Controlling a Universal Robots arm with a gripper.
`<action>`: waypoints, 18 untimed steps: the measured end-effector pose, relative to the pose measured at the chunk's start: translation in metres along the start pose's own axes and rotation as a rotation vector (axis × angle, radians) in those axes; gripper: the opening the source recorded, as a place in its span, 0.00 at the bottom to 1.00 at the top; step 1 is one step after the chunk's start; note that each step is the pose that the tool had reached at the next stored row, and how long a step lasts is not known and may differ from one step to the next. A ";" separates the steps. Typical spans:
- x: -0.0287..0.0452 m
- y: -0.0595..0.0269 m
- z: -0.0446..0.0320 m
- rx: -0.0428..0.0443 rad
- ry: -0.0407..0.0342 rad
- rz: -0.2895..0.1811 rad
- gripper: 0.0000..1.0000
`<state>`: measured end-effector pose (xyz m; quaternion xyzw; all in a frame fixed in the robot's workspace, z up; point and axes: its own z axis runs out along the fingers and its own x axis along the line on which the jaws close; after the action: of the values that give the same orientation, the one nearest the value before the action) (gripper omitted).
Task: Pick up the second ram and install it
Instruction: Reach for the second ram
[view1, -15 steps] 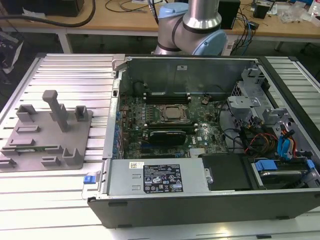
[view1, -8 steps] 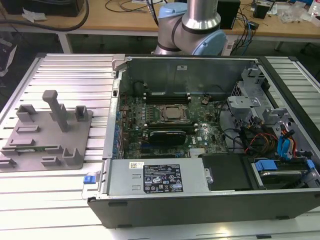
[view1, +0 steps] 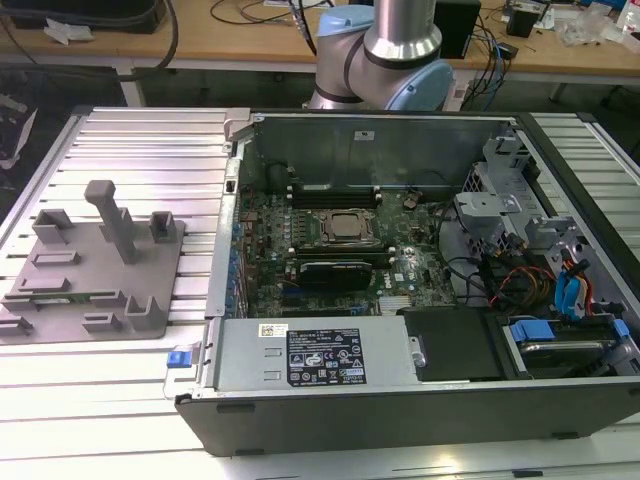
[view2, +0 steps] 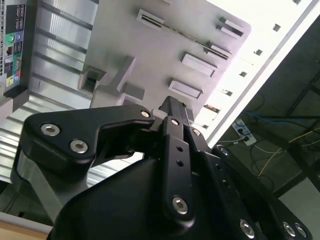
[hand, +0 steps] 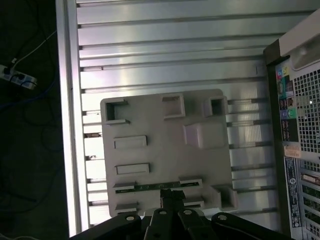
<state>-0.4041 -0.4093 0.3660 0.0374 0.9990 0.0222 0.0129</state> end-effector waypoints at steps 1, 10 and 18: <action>0.0000 -0.0010 0.0038 0.0000 0.0000 0.000 0.08; 0.0033 -0.0117 0.0360 0.0000 0.0001 0.000 0.08; 0.0047 -0.0153 0.0433 0.0001 0.0004 0.000 0.08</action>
<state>-0.4087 -0.4224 0.3220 0.0374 0.9990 0.0221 0.0126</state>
